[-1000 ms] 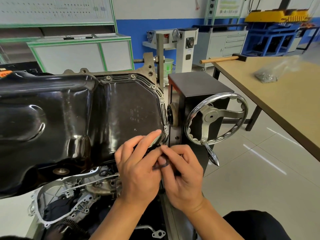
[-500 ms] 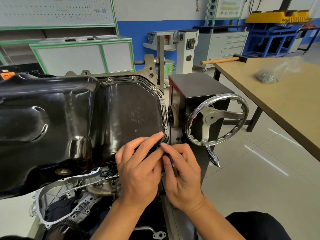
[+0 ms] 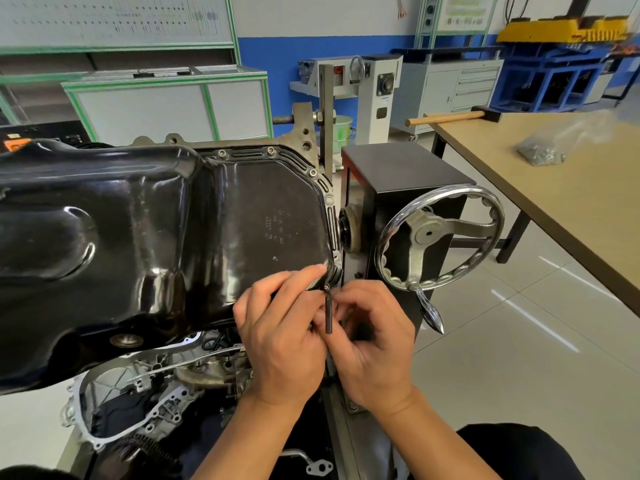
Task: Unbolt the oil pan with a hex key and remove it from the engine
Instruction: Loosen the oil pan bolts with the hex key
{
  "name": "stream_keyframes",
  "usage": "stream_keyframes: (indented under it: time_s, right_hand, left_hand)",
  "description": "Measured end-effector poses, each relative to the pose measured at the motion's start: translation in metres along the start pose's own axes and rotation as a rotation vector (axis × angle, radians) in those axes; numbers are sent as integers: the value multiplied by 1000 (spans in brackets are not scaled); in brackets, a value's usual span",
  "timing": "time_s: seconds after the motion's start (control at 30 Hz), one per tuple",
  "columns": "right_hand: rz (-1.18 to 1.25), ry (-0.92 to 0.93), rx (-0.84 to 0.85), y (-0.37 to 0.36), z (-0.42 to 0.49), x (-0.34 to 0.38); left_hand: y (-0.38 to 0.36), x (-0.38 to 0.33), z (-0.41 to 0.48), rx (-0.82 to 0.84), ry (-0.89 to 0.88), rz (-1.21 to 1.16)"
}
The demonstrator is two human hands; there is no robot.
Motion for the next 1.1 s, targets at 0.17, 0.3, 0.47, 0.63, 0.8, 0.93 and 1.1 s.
stream_keyframes:
  time_s: [0.17, 0.3, 0.47, 0.63, 0.8, 0.93, 1.1]
  right_hand:
    - [4, 30, 24, -3, 2, 7]
    - [-29, 68, 5, 1, 2, 11]
    - [-78, 86, 38, -2, 3, 18]
    - [-46, 81, 54, -3, 3, 22]
    - [-11, 73, -3, 2, 2, 17]
    - [-5, 66, -25, 3, 3, 11]
    - [-42, 104, -26, -3, 4, 16]
  left_hand:
    - [-1, 1, -1, 5, -1, -7]
    - [-2, 1, -1, 18, -7, -16]
    - [-4, 1, -3, 67, -29, -15]
    - [-5, 1, -3, 94, -23, -16]
    - [-5, 0, 0, 114, -9, -47]
    - [-4, 1, 0, 133, -12, -91]
    - [-4, 5, 0, 161, 18, -122]
Point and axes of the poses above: each hand's wrist, its own z-axis towards the middle knuckle, its own y-axis out of the back of the hand, x = y × z, the point moved 10 cm from there along z, towards the middle knuckle, and after that the axes turned 14 degrees about -y, right-handed, at the moved point
